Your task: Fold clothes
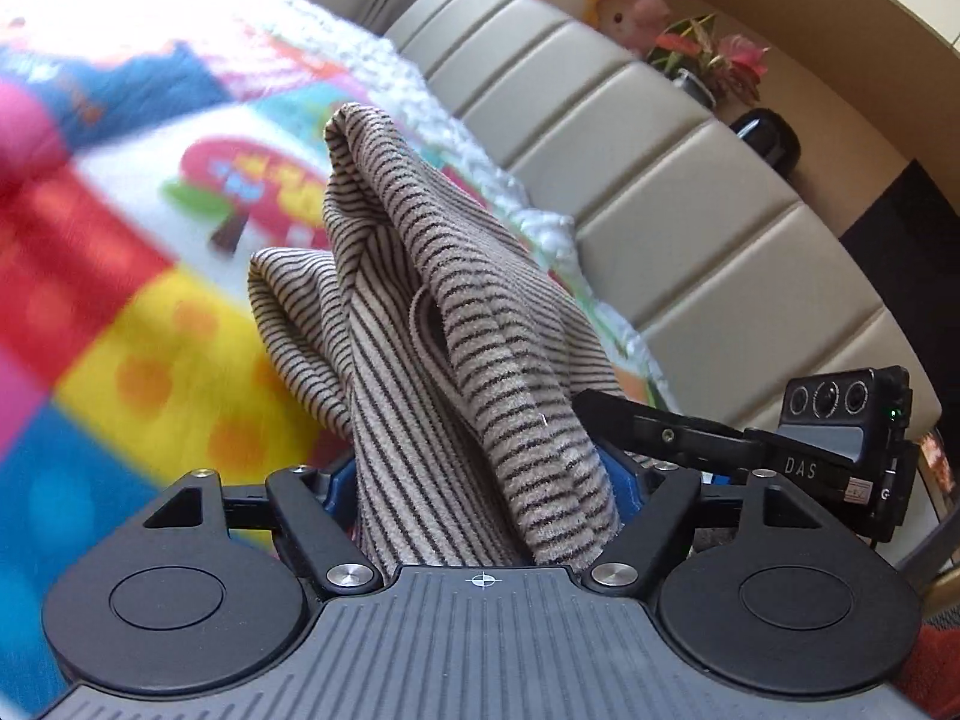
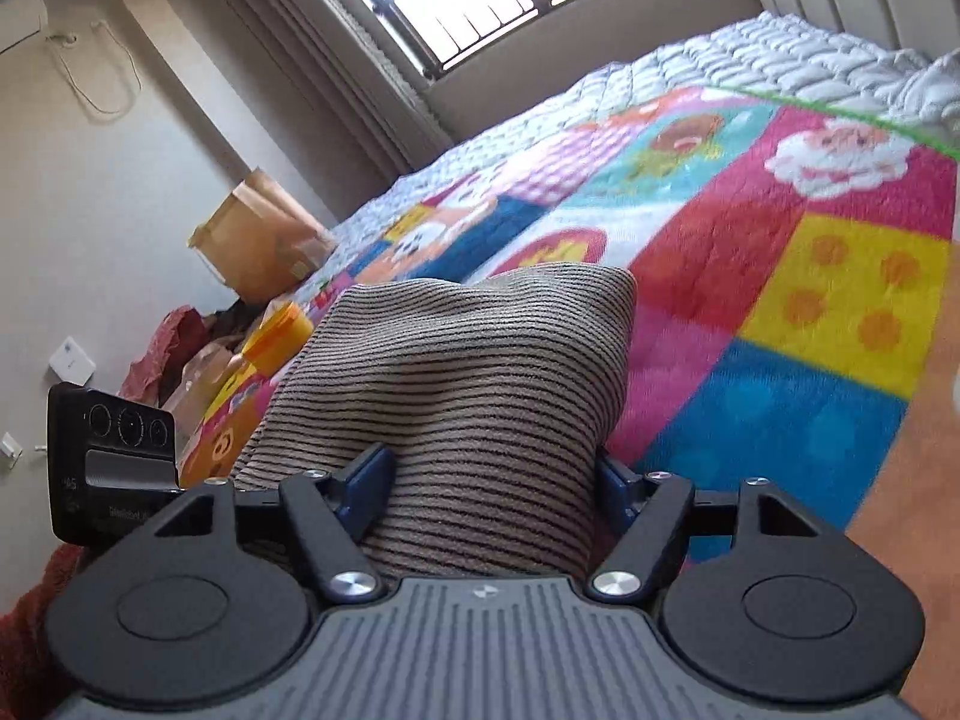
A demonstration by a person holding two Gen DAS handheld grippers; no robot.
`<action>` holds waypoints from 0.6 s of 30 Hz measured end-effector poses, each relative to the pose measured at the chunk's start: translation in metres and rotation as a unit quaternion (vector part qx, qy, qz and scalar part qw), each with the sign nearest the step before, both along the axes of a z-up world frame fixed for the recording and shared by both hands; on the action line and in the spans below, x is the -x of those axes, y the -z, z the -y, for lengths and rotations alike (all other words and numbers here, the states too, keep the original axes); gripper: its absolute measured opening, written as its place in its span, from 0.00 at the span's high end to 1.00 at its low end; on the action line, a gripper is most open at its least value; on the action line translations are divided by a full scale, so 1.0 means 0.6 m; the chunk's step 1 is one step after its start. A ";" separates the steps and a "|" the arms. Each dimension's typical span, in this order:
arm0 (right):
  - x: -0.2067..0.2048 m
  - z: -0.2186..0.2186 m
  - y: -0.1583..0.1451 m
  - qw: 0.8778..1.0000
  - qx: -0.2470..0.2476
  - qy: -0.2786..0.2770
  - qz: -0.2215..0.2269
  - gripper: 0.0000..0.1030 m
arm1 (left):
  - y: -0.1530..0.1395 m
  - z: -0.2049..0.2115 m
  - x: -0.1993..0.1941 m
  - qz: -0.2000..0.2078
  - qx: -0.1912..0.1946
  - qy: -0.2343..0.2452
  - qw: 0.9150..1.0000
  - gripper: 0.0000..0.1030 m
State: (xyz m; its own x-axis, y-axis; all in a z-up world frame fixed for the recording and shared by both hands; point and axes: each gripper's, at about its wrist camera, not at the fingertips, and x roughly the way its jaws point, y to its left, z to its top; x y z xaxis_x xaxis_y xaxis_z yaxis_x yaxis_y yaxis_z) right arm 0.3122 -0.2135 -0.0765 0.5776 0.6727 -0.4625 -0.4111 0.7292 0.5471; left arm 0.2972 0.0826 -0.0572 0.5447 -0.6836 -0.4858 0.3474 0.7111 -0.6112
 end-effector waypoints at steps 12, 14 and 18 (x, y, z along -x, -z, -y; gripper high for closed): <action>-0.127 0.025 0.063 0.996 0.052 0.064 0.044 0.09 | -0.044 0.012 -0.031 0.097 -0.099 -0.071 0.988 0.22; -0.122 0.024 0.065 0.995 0.051 0.069 0.050 0.08 | -0.074 0.016 -0.023 0.135 -0.090 -0.071 0.984 0.22; -0.107 -0.002 0.058 0.988 0.106 0.084 0.075 0.03 | -0.122 0.028 -0.055 0.170 -0.014 -0.045 0.984 0.16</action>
